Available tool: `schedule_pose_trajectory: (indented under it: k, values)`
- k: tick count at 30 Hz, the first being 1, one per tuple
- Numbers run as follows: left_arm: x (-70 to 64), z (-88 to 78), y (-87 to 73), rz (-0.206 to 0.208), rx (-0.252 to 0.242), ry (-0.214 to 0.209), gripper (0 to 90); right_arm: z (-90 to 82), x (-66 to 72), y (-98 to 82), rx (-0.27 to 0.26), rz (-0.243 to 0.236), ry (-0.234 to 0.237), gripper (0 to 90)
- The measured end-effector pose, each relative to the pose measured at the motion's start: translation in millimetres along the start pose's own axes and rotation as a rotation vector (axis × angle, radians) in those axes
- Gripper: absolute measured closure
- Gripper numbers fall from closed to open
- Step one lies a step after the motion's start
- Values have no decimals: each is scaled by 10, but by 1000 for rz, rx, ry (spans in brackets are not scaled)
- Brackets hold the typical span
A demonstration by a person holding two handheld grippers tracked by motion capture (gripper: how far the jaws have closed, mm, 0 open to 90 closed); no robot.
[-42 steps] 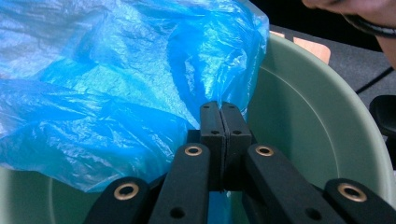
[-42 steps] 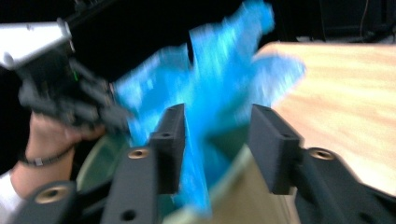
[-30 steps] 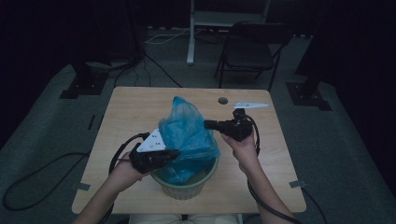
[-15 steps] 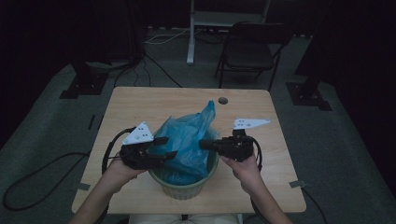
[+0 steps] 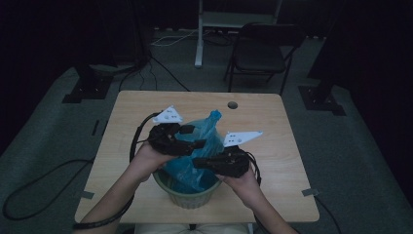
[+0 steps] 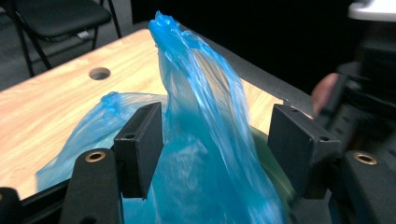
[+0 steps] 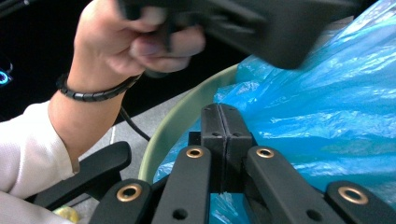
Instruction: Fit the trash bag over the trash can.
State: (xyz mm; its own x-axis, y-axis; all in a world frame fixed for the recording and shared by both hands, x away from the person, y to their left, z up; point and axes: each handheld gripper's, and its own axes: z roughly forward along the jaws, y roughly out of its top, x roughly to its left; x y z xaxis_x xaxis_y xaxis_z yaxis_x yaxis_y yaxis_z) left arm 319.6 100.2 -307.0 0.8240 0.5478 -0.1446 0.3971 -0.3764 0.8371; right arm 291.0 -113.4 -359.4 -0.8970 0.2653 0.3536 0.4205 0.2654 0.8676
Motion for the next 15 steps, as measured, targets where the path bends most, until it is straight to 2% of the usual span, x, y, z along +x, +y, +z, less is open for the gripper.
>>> schedule_pose_trajectory:
  k: [1, 2, 4, 5, 6, 7, 8, 9, 11, 12, 13, 15]
  values:
    - [8, 88, 30, 26, 29, -9, 396, 8, 17, 8, 3, -3, 5, 900]
    - [8, 123, 35, 42, 39, -23, 459, 10, 20, 10, 3, -6, 3, 899]
    - [2, 154, 35, 58, 52, -30, 652, 10, 18, 10, 2, -4, 9, 899]
    - [-11, 172, 31, 78, 55, -5, 791, -1, 5, 2, -5, 0, 2, 870]
    - [-24, 177, 20, 97, 55, -5, 791, -1, 5, 2, -5, 0, 2, 870]
    - [-33, 162, 0, 102, 46, -6, 900, -42, -29, -18, -16, 18, 6, 794]
    - [-40, 108, -38, 120, 29, -1, 900, -68, -43, -28, -25, 22, 1, 747]
    - [-39, 65, -66, 118, 18, 12, 900, -118, -63, -37, -31, 32, -2, 714]
    - [-28, -34, -132, 113, -9, 3, 900, -250, -128, -52, -51, 55, -26, 644]
    - [-28, -34, -132, 113, -9, 3, 900, -250, -128, -52, -51, 55, -26, 644]
    - [-27, -100, -177, 111, -20, 12, 900, -436, -226, -67, -89, 96, -77, 618]
    - [-45, -242, -272, 106, -49, 12, 900, -582, -310, -73, -121, 114, -137, 575]
